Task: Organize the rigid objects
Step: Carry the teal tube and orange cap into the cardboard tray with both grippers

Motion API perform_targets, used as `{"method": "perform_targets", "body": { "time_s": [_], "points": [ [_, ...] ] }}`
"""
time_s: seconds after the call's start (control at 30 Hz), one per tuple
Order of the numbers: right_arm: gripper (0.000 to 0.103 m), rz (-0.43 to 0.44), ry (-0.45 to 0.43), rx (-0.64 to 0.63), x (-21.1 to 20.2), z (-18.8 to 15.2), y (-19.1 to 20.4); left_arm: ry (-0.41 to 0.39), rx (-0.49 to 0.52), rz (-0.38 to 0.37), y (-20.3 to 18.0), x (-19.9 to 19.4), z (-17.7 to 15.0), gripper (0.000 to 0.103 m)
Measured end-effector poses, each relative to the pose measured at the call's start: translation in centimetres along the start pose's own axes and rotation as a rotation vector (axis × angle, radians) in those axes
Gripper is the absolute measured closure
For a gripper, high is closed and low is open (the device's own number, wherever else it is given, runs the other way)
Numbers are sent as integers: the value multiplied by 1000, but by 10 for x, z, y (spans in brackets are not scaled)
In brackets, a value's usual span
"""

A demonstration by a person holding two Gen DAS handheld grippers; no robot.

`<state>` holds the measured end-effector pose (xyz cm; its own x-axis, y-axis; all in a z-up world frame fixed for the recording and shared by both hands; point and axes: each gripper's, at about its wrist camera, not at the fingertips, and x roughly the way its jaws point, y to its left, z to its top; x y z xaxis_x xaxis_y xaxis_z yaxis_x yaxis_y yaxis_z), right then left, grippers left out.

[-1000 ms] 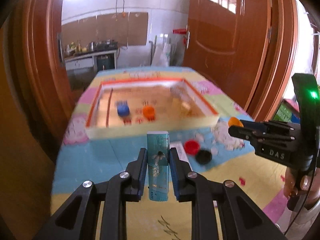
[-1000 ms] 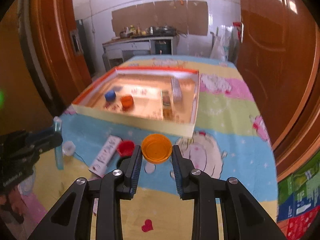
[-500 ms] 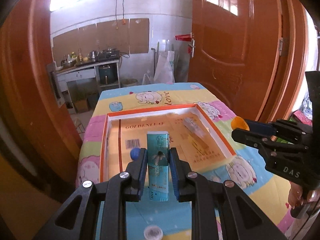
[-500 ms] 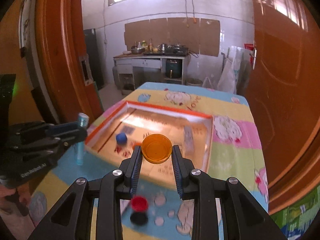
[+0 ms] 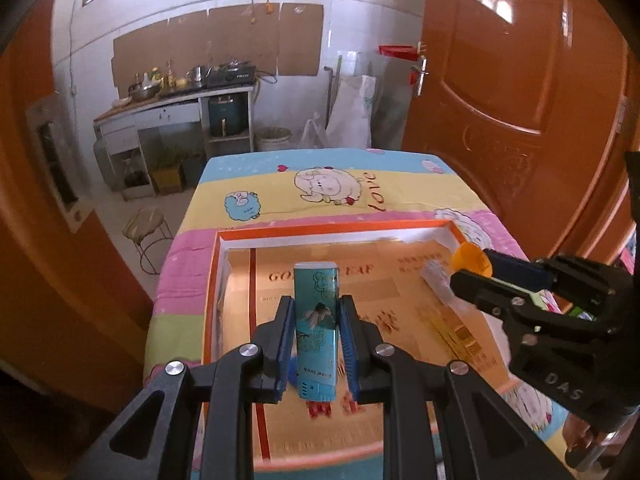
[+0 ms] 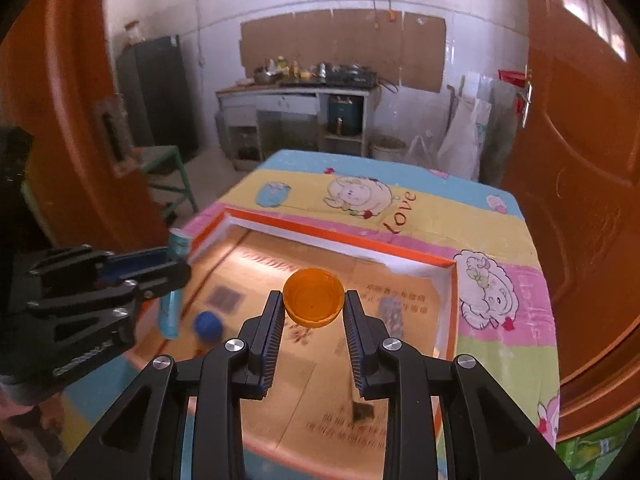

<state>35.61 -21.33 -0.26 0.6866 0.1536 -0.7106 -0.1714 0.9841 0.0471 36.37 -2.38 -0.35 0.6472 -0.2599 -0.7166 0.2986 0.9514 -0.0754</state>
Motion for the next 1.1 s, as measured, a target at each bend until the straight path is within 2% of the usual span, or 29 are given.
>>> {"method": "perform_targets", "body": {
  "time_s": [0.13, 0.2, 0.27, 0.57, 0.73, 1.1],
  "points": [
    [73, 12, 57, 19, 36, 1, -10, 43, -44, -12, 15, 28, 8, 80],
    [73, 25, 80, -3, 51, -6, -12, 69, -74, -28, 23, 42, 9, 80],
    [73, 17, 110, -30, 60, -13, -13, 74, -81, -12, 28, 52, 9, 80],
    [73, 73, 135, -13, 79, -18, -16, 89, -67, 24, 31, 78, 17, 80],
    [73, 64, 167, -21, 89, -21, -12, 111, -55, 26, 31, 87, 14, 80],
    [72, 45, 195, -33, 98, -30, -7, 152, -112, -36, 44, 102, 2, 80]
  ]
}}
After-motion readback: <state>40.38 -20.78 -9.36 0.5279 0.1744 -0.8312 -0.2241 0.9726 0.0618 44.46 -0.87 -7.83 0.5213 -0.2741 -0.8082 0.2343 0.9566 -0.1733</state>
